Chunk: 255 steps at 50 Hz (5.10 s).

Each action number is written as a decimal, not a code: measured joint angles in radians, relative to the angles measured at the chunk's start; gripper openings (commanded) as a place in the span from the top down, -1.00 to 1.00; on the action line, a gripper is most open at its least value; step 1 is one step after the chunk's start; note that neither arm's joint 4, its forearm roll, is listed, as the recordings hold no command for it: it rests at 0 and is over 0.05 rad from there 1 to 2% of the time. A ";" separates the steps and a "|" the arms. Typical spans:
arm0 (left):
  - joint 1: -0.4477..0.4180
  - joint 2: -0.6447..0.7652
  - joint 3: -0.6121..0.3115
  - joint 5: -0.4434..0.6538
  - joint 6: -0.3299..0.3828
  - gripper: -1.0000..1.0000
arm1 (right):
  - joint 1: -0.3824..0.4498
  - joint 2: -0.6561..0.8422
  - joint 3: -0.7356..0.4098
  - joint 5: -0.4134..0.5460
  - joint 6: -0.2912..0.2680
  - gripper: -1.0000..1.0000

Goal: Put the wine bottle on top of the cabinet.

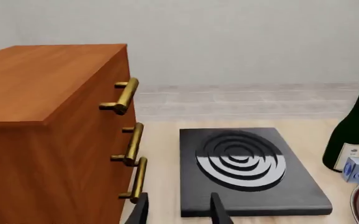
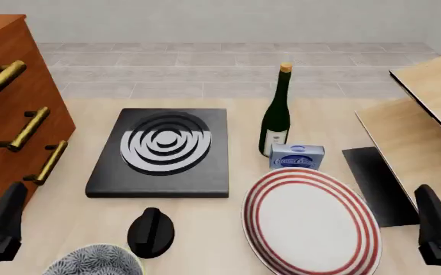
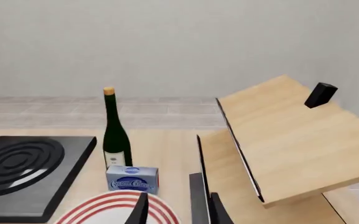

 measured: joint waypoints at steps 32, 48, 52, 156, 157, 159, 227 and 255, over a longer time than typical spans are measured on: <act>-0.130 -0.008 -0.136 0.121 -0.025 -1.00 | -0.004 0.006 -0.001 -0.015 -0.008 -1.00; -0.239 0.098 -0.262 0.139 -0.023 -1.00 | -0.003 0.004 -0.001 -0.015 -0.010 -1.00; -0.273 0.141 -0.285 0.120 -0.018 -1.00 | -0.004 0.004 -0.001 -0.014 -0.009 -1.00; -0.629 1.248 -0.670 -0.446 0.017 -1.00 | -0.003 0.004 -0.001 -0.014 -0.009 -1.00; -0.632 1.254 -0.674 -0.447 0.019 -1.00 | -0.003 0.004 -0.001 -0.013 -0.009 -1.00; -0.637 1.268 -0.680 -0.451 0.022 -1.00 | -0.003 0.004 -0.001 -0.013 -0.009 -1.00; -0.738 1.613 -0.992 -0.434 0.085 -1.00 | -0.003 0.005 -0.001 -0.015 -0.009 -1.00; -0.742 1.723 -1.137 -0.381 0.040 -1.00 | -0.003 0.005 0.000 -0.015 -0.009 -1.00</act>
